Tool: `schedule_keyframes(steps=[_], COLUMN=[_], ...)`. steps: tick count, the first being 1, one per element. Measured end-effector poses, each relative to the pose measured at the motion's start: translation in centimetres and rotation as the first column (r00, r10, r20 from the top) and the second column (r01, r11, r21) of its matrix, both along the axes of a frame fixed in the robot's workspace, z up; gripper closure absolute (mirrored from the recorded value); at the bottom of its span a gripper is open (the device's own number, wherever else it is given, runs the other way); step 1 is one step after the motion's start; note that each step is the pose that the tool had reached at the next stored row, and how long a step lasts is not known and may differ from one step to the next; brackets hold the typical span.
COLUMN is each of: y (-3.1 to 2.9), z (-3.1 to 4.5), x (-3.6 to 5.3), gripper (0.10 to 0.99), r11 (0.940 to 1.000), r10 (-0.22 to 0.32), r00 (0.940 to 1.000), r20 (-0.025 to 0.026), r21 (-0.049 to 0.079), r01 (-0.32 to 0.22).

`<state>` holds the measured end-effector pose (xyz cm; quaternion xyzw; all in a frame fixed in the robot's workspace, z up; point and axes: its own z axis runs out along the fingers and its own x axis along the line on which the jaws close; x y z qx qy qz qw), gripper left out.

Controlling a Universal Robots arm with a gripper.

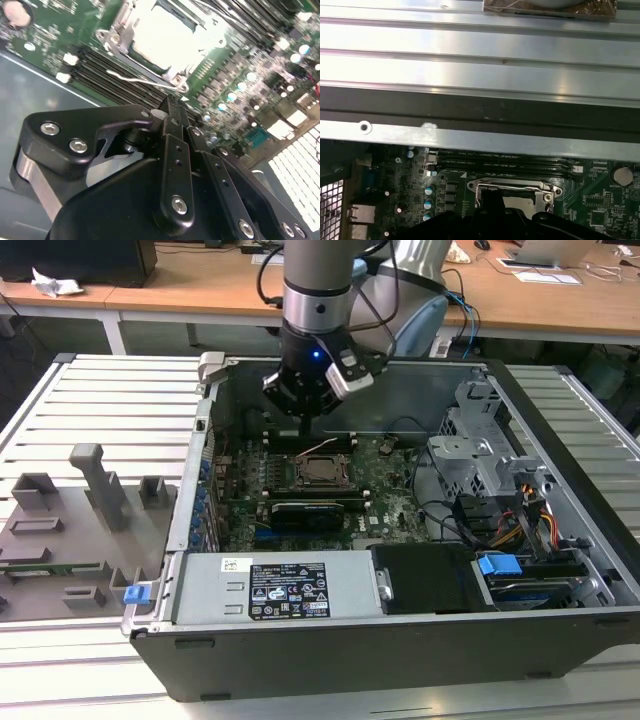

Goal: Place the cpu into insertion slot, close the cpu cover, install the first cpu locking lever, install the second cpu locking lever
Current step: 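Install the first cpu locking lever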

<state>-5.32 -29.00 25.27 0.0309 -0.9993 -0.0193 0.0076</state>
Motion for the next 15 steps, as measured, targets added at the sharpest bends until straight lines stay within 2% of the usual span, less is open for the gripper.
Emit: schedule_keyframes(steps=[2,4,5,15], y=[-0.01,0.00,0.00,0.00], z=[-0.09,-0.12,-0.16,-0.99], x=[0.33,0.37,0.38,0.39], gripper=[0.980,0.980,0.980,0.980], r11=[1.0000,0.9998,0.9997,0.9997], r10=[0.000,0.000,0.001,0.001], r00=[1.0000,1.0000,1.0000,1.0000], r20=[0.0001,0.0000,0.0001,0.0017], r21=[0.001,0.019,0.024,0.025], r01=[0.000,0.000,-0.001,-0.001])
